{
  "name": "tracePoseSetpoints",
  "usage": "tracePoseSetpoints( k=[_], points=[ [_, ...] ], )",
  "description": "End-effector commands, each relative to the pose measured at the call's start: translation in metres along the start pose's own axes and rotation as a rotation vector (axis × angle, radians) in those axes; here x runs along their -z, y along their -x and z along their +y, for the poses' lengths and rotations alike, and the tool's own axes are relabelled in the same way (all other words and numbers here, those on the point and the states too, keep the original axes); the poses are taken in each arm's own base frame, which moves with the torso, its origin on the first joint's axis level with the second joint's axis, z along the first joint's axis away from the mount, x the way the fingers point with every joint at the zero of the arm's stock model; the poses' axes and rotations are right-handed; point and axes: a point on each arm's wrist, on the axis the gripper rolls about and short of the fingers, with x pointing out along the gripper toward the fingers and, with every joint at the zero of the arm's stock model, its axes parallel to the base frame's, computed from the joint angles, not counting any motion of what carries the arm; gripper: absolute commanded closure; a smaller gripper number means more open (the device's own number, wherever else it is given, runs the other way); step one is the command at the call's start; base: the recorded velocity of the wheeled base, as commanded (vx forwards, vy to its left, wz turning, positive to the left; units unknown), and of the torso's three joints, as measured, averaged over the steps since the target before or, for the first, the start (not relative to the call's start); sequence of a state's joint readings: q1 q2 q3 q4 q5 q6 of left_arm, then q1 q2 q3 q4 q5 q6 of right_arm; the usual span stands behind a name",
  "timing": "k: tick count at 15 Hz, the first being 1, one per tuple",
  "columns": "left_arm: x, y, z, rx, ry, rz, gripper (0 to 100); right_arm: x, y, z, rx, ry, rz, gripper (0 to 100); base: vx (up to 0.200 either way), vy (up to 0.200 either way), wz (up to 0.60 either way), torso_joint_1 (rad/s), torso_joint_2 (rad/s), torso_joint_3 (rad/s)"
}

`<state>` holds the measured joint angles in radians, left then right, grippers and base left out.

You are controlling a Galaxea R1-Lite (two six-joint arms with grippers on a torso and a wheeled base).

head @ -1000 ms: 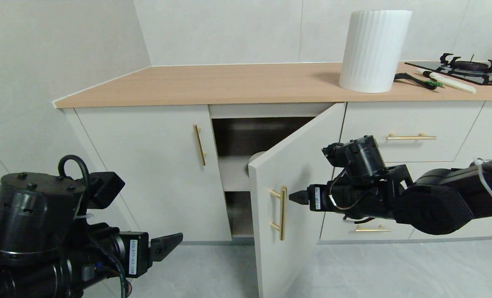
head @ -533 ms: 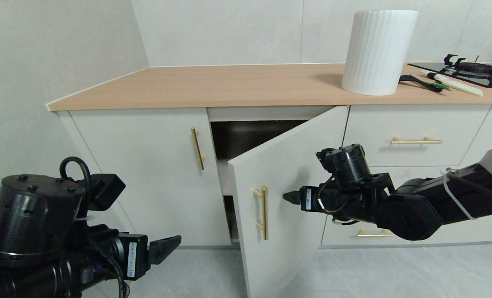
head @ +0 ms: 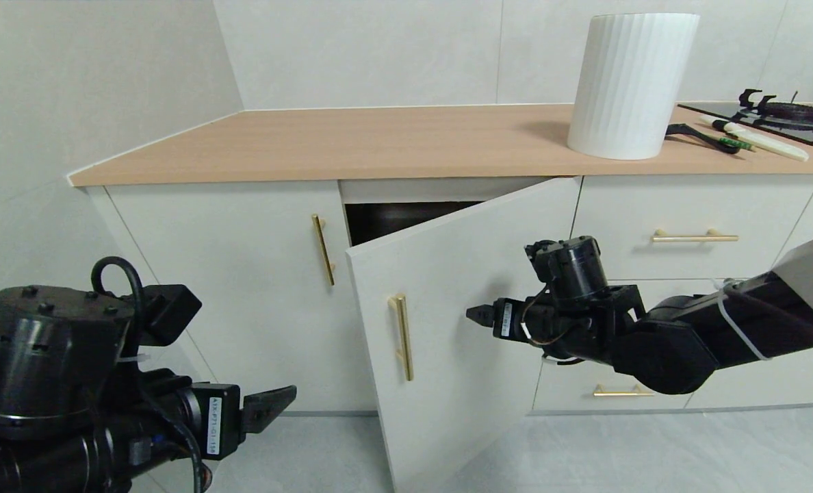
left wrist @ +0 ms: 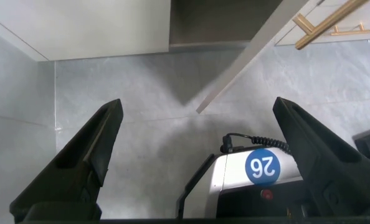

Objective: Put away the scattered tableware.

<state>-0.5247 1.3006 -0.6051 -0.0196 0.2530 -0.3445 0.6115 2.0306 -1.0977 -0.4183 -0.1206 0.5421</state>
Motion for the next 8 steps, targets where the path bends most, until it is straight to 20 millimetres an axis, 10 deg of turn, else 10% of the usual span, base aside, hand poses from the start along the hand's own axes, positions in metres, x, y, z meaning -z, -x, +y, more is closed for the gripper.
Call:
tracePoseSetpoints(
  k=[1, 8],
  points=[
    [0.000, 0.000, 0.000, 0.001, 0.001, -0.002, 0, 0.000, -0.011, 0.001, 0.012, -0.030, -0.018, 0, 0.000, 0.000, 0.00, 0.000, 0.00, 0.000],
    [-0.001, 0.000, 0.000, -0.002, 0.003, -0.003, 0, -0.017, -0.038, 0.001, 0.052, -0.188, -0.120, 0, 0.000, 0.000, 0.00, 0.000, 0.00, 0.000]
  ],
)
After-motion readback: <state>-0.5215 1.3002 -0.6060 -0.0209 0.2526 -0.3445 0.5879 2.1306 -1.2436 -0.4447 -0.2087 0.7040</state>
